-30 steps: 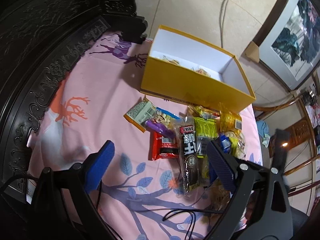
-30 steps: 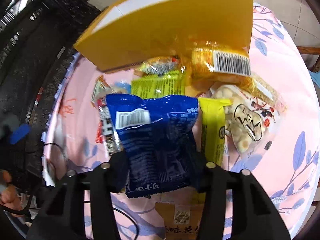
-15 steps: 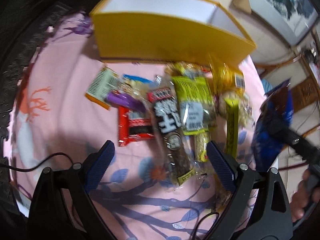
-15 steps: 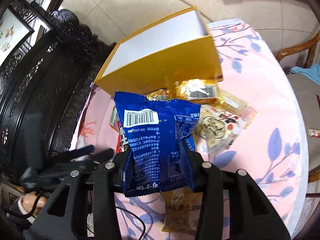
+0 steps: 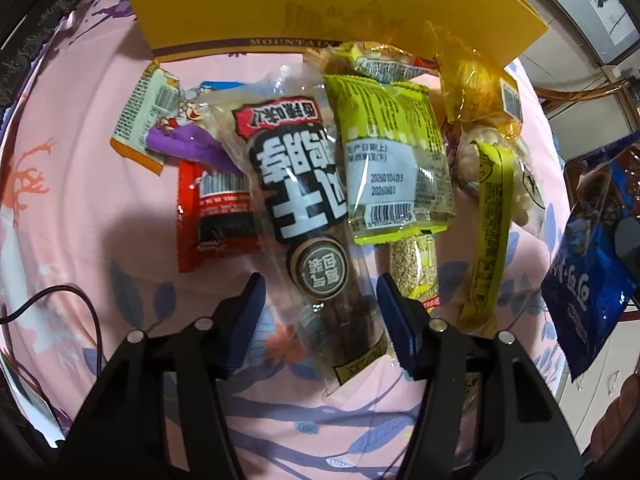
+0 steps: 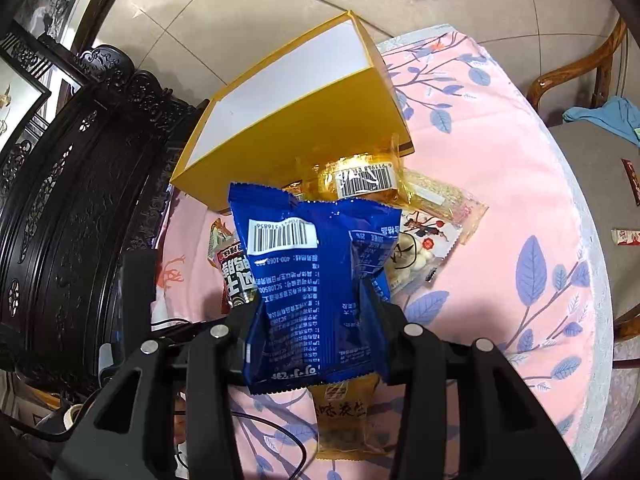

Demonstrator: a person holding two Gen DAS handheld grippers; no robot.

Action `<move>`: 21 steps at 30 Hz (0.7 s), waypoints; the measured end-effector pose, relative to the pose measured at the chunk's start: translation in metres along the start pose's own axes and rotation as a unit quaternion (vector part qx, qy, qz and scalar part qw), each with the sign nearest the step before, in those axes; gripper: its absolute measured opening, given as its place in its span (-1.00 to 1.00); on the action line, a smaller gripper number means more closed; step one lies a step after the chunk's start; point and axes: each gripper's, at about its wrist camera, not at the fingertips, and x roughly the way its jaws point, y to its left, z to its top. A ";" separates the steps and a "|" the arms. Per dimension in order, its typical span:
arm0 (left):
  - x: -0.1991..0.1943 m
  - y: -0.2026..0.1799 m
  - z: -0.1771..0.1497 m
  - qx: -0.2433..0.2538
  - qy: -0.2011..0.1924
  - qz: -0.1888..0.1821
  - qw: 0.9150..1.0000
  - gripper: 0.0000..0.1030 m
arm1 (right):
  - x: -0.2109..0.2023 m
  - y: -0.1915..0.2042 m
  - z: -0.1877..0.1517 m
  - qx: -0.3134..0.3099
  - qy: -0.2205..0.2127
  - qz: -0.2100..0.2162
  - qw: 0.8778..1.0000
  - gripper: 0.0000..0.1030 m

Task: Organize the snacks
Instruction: 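Grasp the black-labeled sausage stick with the left tool while the right tool holds the blue packet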

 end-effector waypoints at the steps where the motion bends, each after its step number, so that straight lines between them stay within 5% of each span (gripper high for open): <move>1: 0.002 0.000 0.001 0.001 0.002 -0.001 1.000 0.08 | 0.000 0.000 0.000 0.001 0.000 0.000 1.000 -0.14; 6: 0.007 -0.005 0.001 0.010 -0.003 -0.012 1.000 -0.31 | 0.000 -0.002 0.002 0.001 0.001 0.000 1.000 -0.14; 21: -0.057 0.042 -0.022 -0.044 -0.101 -0.037 0.993 -0.46 | -0.005 0.012 0.003 -0.019 -0.005 0.004 1.000 -0.14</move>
